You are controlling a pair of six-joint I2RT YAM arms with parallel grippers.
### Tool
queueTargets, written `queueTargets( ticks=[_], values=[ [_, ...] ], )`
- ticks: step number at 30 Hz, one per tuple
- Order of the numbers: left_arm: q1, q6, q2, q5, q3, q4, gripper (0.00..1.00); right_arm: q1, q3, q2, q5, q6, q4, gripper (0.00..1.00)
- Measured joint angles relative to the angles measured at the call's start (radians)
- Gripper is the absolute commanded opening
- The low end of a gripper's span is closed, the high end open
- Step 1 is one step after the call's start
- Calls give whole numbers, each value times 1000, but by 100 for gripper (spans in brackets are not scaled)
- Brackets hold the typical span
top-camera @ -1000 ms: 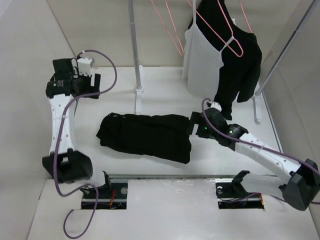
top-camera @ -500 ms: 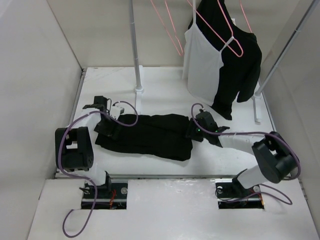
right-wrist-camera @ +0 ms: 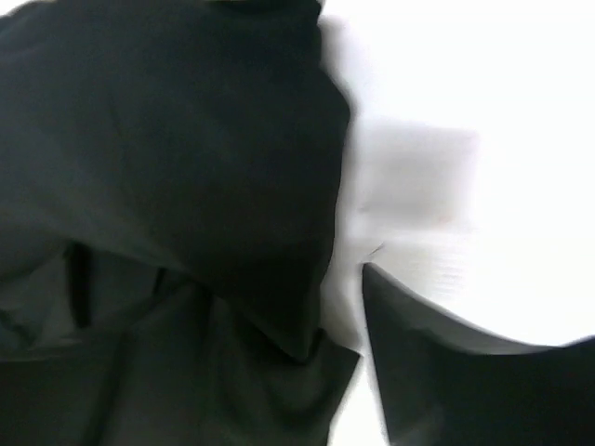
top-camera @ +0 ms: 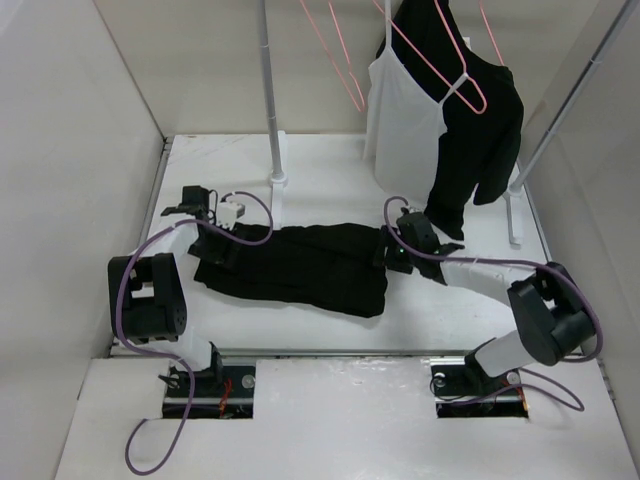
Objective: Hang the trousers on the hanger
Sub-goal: Fold the trousers at the center of the board, then pick up the hanger from the clothesline.
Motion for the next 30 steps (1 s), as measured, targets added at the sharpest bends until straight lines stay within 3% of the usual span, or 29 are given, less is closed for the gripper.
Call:
queueTargets(
  ticks=[2, 4, 13, 16, 23, 30],
  values=[
    [1, -6, 0, 11, 9, -3, 76, 2, 77, -2, 42, -61, -106, 92],
    [1, -12, -1, 21, 15, -3, 77, 11, 167, -18, 97, -126, -203, 100],
    [1, -89, -110, -3, 122, 2, 87, 61, 630, -315, 249, -375, -579, 100],
    [1, -126, -158, -31, 170, 28, 88, 102, 831, -338, 269, -453, -647, 100],
    [1, -239, -258, -118, 202, 93, 100, 166, 1127, -257, 229, -564, -650, 100],
    [2, -392, -256, -284, 311, 102, 100, 166, 1291, -24, 246, -611, -490, 99]
  ],
)
